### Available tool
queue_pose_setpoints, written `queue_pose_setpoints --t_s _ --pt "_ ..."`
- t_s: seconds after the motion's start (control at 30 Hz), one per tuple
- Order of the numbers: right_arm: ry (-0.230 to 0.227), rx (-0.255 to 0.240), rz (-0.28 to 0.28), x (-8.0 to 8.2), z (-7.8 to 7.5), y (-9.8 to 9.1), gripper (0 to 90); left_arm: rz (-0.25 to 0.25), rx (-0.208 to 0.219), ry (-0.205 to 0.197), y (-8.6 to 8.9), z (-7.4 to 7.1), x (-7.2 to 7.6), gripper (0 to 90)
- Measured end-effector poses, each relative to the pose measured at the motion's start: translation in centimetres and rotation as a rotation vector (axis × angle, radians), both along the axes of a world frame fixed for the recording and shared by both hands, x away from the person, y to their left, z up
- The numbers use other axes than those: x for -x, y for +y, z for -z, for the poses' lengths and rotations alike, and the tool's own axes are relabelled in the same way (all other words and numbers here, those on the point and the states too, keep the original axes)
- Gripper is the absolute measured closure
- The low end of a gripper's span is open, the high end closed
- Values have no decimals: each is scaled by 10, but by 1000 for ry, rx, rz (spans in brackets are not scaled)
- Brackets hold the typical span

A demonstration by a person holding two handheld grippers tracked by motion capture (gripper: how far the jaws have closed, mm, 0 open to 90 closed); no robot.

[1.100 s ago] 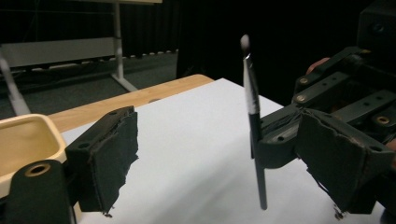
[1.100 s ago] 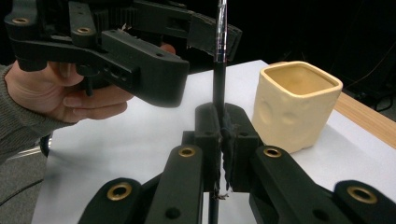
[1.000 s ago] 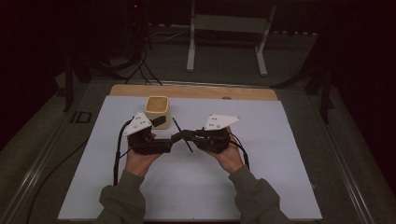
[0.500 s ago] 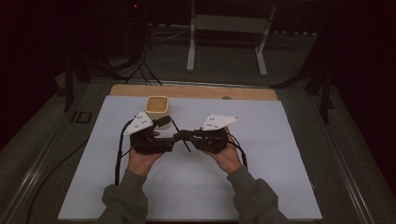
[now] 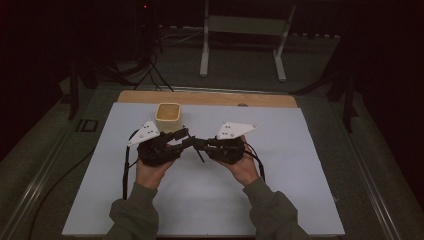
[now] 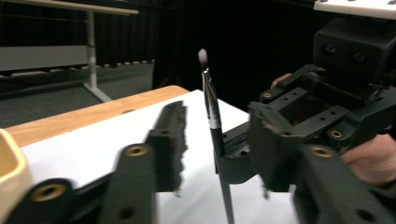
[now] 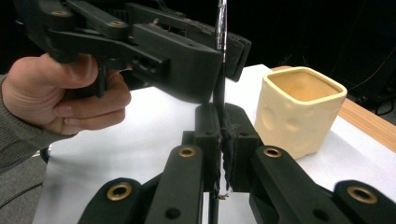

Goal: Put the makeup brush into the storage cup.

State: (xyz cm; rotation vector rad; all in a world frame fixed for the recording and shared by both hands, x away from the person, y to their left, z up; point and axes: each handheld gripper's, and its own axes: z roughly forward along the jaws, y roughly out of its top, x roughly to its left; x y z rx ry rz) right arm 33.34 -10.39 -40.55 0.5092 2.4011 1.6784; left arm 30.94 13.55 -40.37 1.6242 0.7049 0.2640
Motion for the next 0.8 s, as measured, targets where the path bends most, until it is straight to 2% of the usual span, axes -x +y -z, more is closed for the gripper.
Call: queue_pose_setpoints --t_s 0.1,0.13,0.2,0.23,0.3,0.33,0.4,0.47,0.6,0.7,0.8 --pt "-2 2 -5 0 0 1 856 1 11 12 -1 0 -1 817" --pt "-2 4 -4 0 1 1 856 11 25 24 -2 0 -2 842" --pt "3 4 -10 0 1 1 846 13 21 28 -3 0 -1 856" --pt "12 6 -15 -1 1 1 789 17 23 30 -2 0 -1 858" --pt "27 5 -14 -2 2 2 524 8 19 29 -2 0 -1 859" --pt "43 16 -8 -3 3 2 433 5 18 29 -2 0 -1 858" --pt "44 38 17 -2 5 4 304 -5 17 26 -1 -1 -1 858" --pt "54 48 27 -2 7 5 231 -11 14 24 0 -1 -1 858" --pt "38 70 65 -2 8 5 198 -29 1 16 2 -2 -1 858" --pt "44 77 77 -3 9 4 177 -38 2 15 5 -3 -1 858" --pt "46 106 82 -4 10 4 143 -48 -1 12 6 -4 -1 857"
